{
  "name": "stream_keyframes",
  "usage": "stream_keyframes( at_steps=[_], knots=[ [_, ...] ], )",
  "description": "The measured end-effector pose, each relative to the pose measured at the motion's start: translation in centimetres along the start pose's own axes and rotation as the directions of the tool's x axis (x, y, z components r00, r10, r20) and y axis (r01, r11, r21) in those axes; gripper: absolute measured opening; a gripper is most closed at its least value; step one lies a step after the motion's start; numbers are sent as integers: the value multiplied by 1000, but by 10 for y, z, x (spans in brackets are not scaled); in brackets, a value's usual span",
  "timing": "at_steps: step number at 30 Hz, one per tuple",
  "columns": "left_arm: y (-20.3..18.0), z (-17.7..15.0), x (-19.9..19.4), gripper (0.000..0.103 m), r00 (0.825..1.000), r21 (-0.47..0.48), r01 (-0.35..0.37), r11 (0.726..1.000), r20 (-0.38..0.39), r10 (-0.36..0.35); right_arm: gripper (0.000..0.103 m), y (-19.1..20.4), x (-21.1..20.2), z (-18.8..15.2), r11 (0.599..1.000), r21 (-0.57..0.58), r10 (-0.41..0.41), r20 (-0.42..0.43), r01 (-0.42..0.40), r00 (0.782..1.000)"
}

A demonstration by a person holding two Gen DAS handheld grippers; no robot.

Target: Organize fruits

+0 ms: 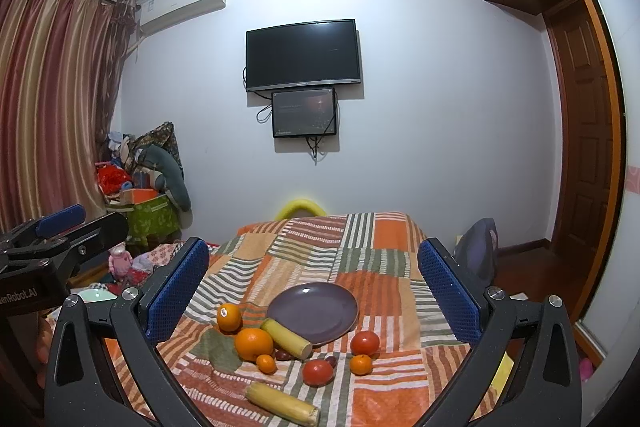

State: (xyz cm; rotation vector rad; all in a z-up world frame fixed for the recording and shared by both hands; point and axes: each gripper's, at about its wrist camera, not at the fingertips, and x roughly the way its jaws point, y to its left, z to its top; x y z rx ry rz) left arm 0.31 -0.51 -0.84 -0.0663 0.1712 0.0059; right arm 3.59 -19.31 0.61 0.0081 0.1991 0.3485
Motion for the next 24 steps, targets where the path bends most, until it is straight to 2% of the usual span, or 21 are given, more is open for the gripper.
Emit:
stream_keyframes(
  at_steps=[24],
  knots=[
    [3,-1,1,103,1000,-4,1,1000,0,-1,103,-2,0,2,1000,7,3,2,-3,1000]
  ],
)
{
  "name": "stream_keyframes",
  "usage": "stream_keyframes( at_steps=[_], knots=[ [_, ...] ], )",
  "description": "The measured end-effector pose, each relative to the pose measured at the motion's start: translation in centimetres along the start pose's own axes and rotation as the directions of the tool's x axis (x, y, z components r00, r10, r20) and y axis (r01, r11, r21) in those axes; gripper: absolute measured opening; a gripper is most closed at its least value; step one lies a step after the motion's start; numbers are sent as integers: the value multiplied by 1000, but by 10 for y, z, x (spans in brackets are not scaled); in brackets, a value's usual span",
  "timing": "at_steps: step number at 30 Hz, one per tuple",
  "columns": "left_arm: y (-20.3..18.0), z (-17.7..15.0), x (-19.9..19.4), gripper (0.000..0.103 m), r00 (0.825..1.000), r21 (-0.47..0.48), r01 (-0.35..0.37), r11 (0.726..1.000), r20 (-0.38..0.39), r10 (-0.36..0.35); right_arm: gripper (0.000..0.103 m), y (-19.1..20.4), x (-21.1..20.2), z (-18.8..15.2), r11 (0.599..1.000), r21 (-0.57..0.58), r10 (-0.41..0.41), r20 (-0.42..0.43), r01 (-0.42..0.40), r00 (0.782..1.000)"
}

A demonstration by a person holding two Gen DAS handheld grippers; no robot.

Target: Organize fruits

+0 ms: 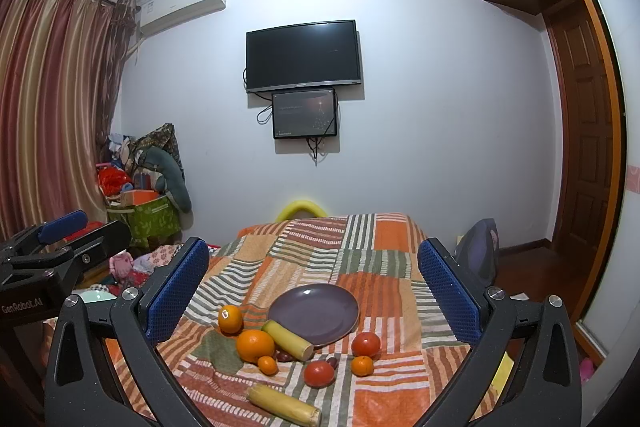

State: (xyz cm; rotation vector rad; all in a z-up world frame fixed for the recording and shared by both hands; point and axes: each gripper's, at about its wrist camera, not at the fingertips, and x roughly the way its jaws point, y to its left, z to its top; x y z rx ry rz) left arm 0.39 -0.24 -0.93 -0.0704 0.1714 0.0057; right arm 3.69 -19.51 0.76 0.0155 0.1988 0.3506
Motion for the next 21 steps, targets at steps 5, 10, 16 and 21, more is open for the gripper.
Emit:
stream_keyframes(
  at_steps=[5,10,16,21],
  knots=[
    [1,0,0,103,1000,0,0,1000,0,0,103,1,0,-1,1000,1,0,0,0,1000],
    [1,-1,0,103,1000,1,0,1000,0,0,103,0,0,0,1000,0,0,0,0,1000],
    [1,-1,0,103,1000,1,1,1000,-1,-1,103,0,-1,-1,1000,0,3,1,-3,1000],
    [3,-3,1,103,1000,-2,3,1000,-5,-3,103,1,0,-2,1000,0,6,-1,-6,1000]
  ],
)
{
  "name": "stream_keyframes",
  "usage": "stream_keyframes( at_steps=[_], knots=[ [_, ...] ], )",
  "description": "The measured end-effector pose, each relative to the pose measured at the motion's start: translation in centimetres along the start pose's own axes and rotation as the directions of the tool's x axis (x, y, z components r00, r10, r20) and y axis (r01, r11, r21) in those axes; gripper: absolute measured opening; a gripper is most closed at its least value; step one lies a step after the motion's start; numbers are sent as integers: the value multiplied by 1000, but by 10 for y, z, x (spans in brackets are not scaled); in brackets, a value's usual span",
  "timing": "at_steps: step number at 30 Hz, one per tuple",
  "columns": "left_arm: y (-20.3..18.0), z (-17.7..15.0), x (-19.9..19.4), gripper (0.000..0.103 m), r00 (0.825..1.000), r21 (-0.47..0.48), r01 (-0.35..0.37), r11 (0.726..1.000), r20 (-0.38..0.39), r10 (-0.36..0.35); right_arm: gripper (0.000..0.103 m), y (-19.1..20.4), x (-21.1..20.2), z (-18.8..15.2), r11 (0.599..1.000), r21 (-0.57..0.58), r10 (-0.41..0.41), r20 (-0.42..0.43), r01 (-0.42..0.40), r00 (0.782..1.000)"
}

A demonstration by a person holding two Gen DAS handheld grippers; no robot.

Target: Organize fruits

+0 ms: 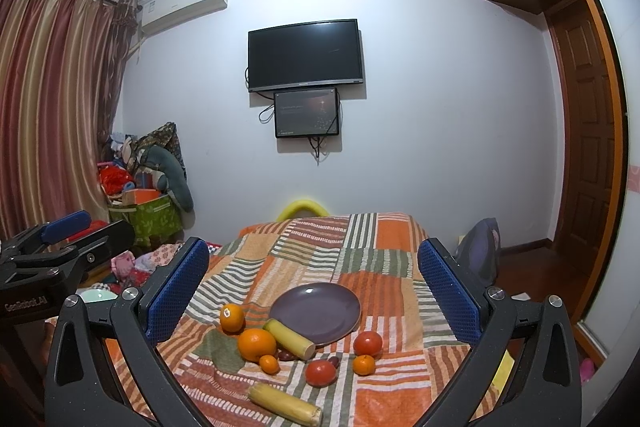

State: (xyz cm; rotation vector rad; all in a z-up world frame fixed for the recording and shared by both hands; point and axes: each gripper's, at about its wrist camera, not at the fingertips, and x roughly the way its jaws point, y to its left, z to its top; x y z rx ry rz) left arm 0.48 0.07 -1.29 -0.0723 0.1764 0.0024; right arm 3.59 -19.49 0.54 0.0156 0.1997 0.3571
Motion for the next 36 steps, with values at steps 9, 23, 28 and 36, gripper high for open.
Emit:
stream_keyframes(
  at_steps=[9,23,28,36],
  knots=[
    [-1,-4,3,103,1000,17,9,1000,-9,-9,103,2,3,-3,1000,-19,-4,0,4,1000],
    [12,-10,40,83,993,-21,39,999,-109,-41,102,-9,31,-21,999,21,34,-93,-32,995],
    [24,-16,68,77,985,-30,15,999,-171,-20,89,-15,50,-31,999,16,39,-156,-37,987],
    [47,-35,118,76,959,-7,-27,1000,-282,24,80,-29,84,-50,999,10,45,-261,-44,964]
  ],
)
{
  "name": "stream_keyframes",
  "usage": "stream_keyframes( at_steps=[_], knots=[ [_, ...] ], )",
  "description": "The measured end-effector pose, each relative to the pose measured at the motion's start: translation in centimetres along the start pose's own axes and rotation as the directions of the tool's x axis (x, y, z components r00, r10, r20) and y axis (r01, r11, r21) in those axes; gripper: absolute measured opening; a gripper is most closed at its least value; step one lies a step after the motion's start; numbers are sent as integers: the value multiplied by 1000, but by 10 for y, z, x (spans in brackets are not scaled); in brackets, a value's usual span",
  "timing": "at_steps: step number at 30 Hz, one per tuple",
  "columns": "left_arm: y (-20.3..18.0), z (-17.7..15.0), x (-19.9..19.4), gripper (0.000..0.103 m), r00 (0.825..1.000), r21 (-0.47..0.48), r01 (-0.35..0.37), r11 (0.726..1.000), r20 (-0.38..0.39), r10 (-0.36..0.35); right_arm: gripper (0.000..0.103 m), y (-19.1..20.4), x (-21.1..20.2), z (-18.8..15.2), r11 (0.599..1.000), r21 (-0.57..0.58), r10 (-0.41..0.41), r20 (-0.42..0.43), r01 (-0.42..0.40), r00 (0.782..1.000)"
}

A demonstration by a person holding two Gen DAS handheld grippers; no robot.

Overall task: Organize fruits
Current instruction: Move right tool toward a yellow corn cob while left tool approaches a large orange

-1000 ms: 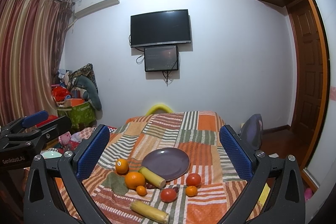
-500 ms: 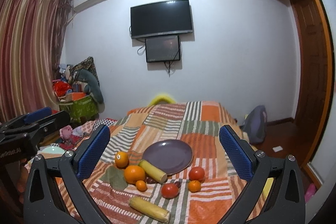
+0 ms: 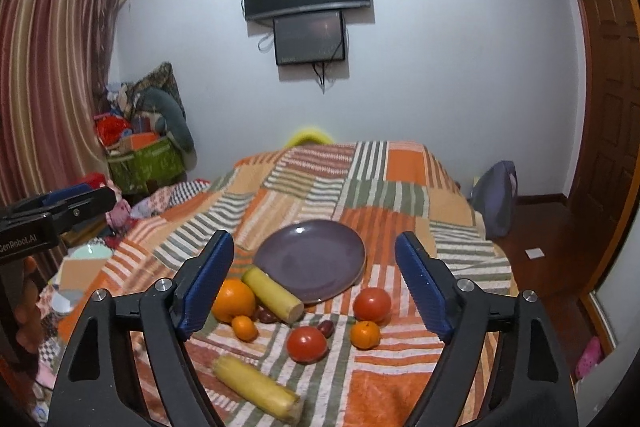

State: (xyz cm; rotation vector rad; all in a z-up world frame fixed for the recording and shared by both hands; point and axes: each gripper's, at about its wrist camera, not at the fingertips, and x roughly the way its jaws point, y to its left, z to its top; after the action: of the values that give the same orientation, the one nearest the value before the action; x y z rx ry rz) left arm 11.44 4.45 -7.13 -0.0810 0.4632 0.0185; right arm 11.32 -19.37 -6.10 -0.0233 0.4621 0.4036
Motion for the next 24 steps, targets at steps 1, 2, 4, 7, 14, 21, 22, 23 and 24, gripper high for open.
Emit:
stream_keyframes(
  at_steps=[1,2,4,7,14,21,22,23,24],
  knots=[
    [4,-1,6,76,1000,-2,-5,1000,-10,5,79,-2,5,1,1000,-4,-1,-12,1,1000],
    [8,-2,13,76,1000,-5,-10,1000,-23,10,78,-4,11,0,1000,-7,-4,-26,3,1000],
    [16,-4,31,76,998,-16,-17,1000,-55,16,75,-8,24,-2,1000,-12,-2,-62,1,998],
    [30,-5,56,77,995,-29,-45,999,-90,42,75,-14,39,-6,1000,-13,-6,-99,5,995],
    [52,-13,105,83,982,-29,-57,998,-181,51,74,-29,78,-15,1000,-12,-9,-194,7,981],
    [48,-32,139,88,954,-3,-10,1000,-300,9,68,-24,111,-24,997,-13,70,-288,-77,955],
    [45,-35,144,88,948,-4,7,1000,-317,-8,67,-21,113,-25,996,-18,77,-294,-87,953],
    [43,-38,149,88,943,-6,22,1000,-331,-22,67,-18,115,-25,995,-26,85,-300,-97,950],
    [40,-40,153,88,938,-9,35,999,-345,-35,65,-14,118,-27,993,-37,96,-307,-113,947]
  ],
)
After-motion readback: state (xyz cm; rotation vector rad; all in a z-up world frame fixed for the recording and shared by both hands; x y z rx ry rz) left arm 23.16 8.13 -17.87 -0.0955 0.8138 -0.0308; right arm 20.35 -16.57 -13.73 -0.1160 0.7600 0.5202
